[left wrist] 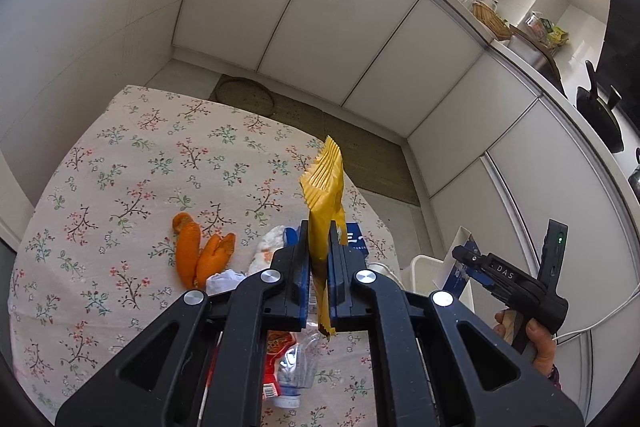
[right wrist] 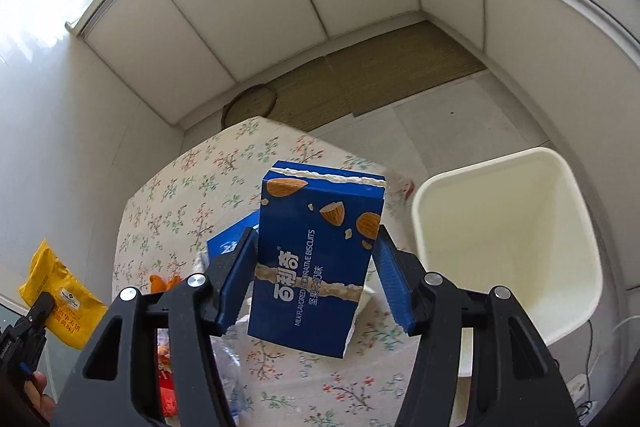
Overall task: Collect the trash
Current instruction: 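Drop the biscuit box into the white bin with the right gripper while the left drops the yellow bag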
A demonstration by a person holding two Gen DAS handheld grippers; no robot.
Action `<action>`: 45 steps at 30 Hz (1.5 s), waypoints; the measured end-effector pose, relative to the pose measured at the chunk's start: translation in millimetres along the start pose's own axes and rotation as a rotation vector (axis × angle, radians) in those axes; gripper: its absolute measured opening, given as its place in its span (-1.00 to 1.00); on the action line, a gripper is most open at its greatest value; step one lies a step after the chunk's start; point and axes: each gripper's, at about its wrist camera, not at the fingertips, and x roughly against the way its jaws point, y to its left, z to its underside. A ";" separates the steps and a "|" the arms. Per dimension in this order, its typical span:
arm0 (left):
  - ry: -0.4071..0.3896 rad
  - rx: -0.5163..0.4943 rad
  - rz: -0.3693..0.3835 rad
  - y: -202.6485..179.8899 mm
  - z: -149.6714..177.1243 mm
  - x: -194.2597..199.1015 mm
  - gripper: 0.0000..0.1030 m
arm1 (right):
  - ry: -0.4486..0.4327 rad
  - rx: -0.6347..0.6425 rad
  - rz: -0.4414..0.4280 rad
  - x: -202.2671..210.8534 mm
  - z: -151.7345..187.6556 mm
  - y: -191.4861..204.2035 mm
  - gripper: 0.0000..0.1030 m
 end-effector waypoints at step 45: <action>0.208 -0.334 0.188 -238.3 104.9 -193.4 0.09 | -0.277 -0.080 0.546 105.6 -10.3 -189.6 0.68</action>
